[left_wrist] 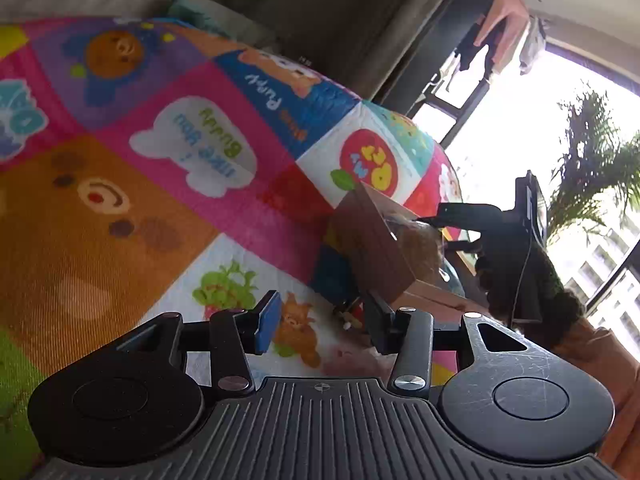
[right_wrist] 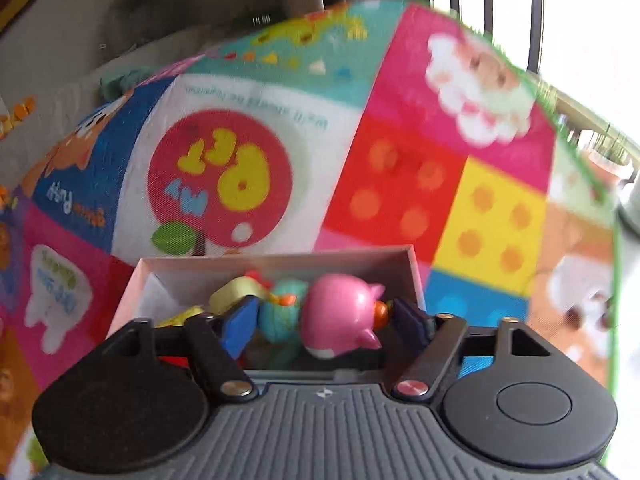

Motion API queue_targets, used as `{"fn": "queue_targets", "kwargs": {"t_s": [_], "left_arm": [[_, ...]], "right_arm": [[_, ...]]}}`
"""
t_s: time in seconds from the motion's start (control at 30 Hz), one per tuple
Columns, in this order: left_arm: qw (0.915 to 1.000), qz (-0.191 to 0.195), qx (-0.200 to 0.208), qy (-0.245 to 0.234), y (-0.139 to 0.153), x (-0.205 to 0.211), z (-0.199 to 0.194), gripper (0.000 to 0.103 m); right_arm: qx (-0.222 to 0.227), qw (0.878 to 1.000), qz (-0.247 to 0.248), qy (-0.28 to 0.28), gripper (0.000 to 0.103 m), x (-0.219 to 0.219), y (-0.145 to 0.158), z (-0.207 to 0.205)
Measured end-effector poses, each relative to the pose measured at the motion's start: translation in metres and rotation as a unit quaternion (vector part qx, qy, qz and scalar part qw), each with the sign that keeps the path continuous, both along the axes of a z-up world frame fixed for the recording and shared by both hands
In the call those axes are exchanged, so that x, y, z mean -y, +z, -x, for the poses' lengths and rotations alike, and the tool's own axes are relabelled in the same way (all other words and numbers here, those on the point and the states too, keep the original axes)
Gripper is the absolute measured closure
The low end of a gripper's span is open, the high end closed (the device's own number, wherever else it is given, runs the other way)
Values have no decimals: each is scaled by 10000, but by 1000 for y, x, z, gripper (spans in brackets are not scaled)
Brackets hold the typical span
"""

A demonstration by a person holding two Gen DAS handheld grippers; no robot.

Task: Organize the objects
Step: 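Lower the Hello Kitty toy into the box with the left gripper while the right drops the pig in, then move the left gripper toward the pink lace cloth and the right toward the doll keychain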

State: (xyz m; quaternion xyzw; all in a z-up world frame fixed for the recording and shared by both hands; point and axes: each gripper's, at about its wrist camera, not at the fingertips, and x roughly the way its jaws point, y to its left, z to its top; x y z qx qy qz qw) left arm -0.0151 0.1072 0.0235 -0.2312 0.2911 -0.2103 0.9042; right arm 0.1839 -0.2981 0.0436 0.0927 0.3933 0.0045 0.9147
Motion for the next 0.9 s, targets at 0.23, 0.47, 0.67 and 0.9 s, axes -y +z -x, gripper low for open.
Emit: {"fn": "queue_targets", "kwargs": {"t_s": [0.23,0.47,0.67,0.9], "left_arm": [[9999,80,-106,-52,-13,3,-4,54],[9999,-145,-8,19,-5,10,4,53],[9950,-962,160,191,14,30,16,54],[9946,-998,208,178,24,30,23,54]], "right_arm": [[725,9971,228,71,18,-2,33,45],[1241,9861,417,1020,17,-42,43,155],[1013,9716,550,2066,18,-107,4,197],[402,9766,330,2087,48,-151,-30,168]]}}
